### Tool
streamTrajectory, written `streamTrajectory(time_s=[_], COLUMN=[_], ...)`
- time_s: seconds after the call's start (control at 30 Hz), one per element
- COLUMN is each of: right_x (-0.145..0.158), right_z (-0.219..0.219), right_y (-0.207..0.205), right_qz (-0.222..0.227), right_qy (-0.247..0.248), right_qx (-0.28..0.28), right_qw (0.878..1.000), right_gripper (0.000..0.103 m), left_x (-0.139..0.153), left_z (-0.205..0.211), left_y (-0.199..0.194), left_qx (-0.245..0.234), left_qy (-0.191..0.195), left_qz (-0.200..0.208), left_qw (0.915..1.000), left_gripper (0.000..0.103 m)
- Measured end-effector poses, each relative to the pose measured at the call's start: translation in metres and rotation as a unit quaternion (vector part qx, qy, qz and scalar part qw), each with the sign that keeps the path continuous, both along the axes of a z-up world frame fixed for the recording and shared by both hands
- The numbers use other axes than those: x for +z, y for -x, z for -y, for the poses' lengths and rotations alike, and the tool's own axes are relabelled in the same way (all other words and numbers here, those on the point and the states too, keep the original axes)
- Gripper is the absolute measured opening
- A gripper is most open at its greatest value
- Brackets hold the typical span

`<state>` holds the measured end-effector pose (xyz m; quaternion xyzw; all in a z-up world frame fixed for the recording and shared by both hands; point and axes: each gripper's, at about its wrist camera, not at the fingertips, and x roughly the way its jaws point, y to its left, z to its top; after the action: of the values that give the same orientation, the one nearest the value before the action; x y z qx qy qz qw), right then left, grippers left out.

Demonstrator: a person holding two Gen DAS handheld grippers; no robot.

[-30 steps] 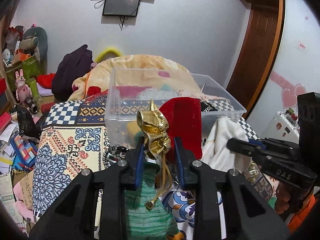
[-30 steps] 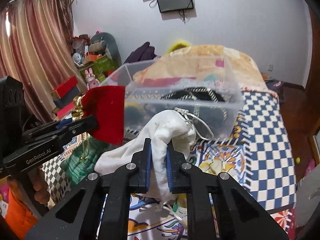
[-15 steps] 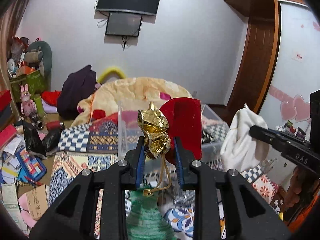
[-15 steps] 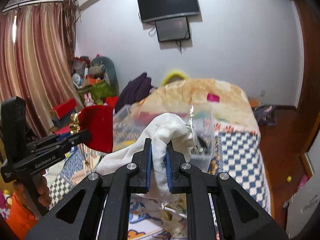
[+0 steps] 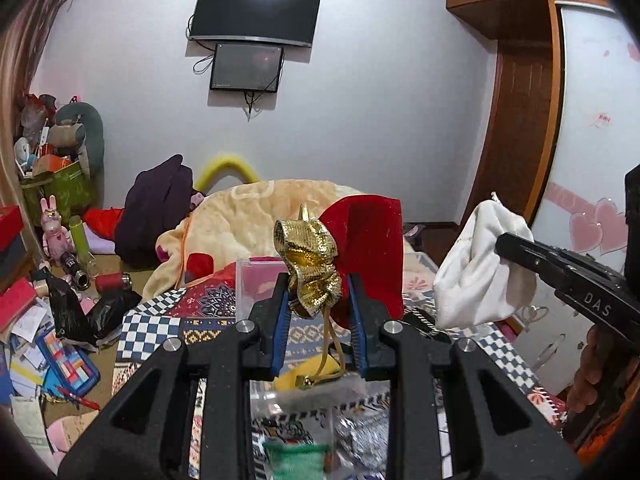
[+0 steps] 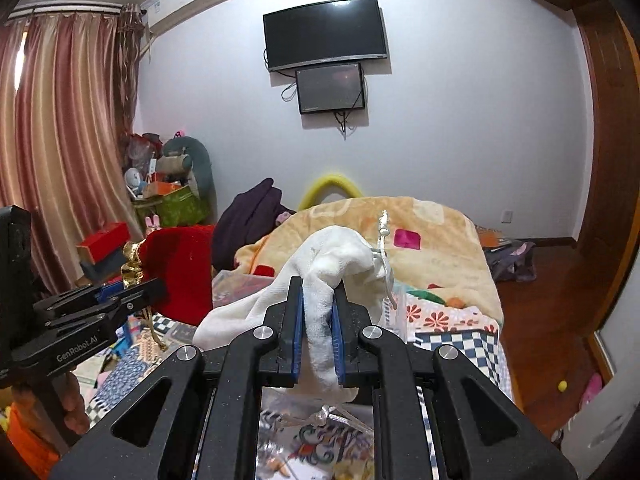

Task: Organize soft objects
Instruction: 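Carry the pouch and white cloth over the box and open both tools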

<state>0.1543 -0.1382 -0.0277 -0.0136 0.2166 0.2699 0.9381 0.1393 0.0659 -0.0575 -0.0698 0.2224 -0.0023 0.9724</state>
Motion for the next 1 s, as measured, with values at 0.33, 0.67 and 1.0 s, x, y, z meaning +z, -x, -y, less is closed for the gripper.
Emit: streamTrajectory(time_s=[0.33, 0.67, 1.0], right_x=[-0.022, -0.047, -0.058], right_z=[-0.028, -0.041, -0.047], right_y=[-0.029, -0.049, -0.060], right_qz=[-0.025, -0.068, -0.102], right_qy=[0.052, 0.113, 0.152], right_qx=[-0.006, -0.001, 0.005], right_qw=[0.998, 0.991, 0.983], right_gripper=[0.011, 0.011, 0.012], left_x=[-0.030, -0.067, -0.076], left_z=[-0.002, -0.002, -0.006], left_y=[-0.051, -0.086, -0.098], left_qx=[-0.003, -0.011, -0.003], left_qy=[-0.018, -0.035, -0.024], left_qz=[-0.067, -0.138, -0.170], left_qw=[0.9976, 0.9897, 0.9851], left_gripper=[0.027, 0.027, 0.027])
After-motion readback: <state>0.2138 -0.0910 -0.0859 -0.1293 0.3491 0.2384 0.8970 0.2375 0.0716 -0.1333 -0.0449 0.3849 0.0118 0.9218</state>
